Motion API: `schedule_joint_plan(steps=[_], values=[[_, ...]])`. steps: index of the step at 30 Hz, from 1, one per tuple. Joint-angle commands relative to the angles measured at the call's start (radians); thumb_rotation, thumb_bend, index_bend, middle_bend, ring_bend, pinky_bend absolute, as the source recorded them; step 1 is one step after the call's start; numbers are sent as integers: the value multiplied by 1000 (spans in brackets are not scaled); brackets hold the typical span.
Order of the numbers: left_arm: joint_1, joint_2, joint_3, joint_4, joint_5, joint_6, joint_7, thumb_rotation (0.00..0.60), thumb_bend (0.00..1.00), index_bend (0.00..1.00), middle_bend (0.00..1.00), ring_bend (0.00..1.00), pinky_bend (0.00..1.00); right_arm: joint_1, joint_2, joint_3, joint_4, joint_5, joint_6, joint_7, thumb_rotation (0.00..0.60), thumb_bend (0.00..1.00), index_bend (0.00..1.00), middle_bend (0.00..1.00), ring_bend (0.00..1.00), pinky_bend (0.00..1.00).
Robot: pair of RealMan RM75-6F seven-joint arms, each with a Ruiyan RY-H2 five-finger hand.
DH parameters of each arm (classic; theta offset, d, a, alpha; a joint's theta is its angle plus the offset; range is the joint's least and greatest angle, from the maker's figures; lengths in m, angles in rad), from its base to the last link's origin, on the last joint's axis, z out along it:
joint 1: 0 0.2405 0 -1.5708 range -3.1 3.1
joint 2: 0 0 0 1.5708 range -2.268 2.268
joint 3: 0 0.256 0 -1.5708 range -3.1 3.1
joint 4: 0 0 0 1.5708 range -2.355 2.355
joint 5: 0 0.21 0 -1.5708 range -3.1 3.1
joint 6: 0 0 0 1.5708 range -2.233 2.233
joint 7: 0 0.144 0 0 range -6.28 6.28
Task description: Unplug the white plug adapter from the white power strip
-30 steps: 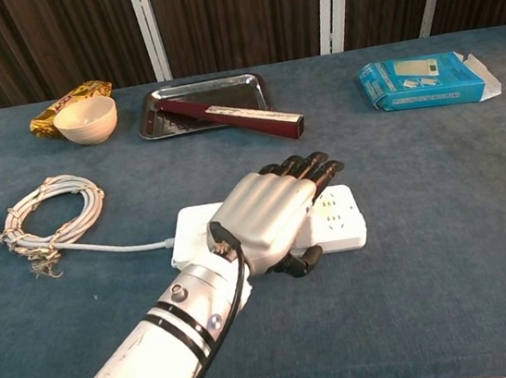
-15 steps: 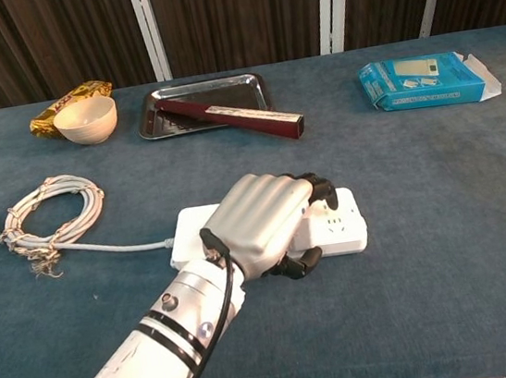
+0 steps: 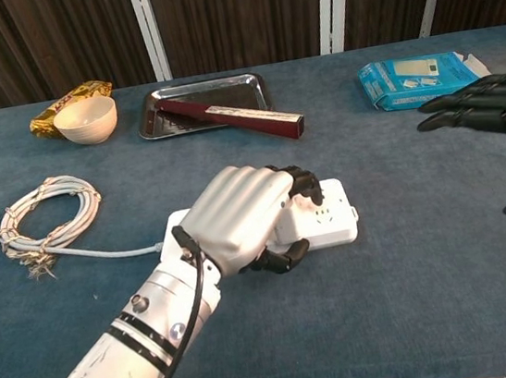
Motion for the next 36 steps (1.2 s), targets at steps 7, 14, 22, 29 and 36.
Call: schedule_joint_plan(steps=[7, 14, 22, 29, 36], values=[[12, 18, 15, -22, 16, 25, 10, 600, 530, 379, 445, 321, 463, 69, -125, -47, 66, -72, -51, 18, 600, 665, 41, 32, 0, 0], [16, 22, 18, -22, 16, 28, 9, 600, 531, 379, 444, 321, 463, 102, -203, -57, 111, -56, -89, 42, 600, 688, 46, 32, 0, 0], [25, 28, 33, -29, 23, 35, 8, 600, 534, 380, 450, 324, 466, 121, -243, -44, 119, 1, -127, 23, 600, 689, 48, 32, 0, 0], [30, 25, 40, -25, 32, 44, 6, 600, 545, 388, 463, 331, 480, 146, -264, -35, 114, 50, -178, -27, 600, 693, 49, 32, 0, 0], [35, 17, 46, -5, 38, 51, -5, 600, 592, 405, 480, 348, 496, 170, -284, -25, 107, 104, -236, -113, 600, 753, 70, 44, 0, 0]])
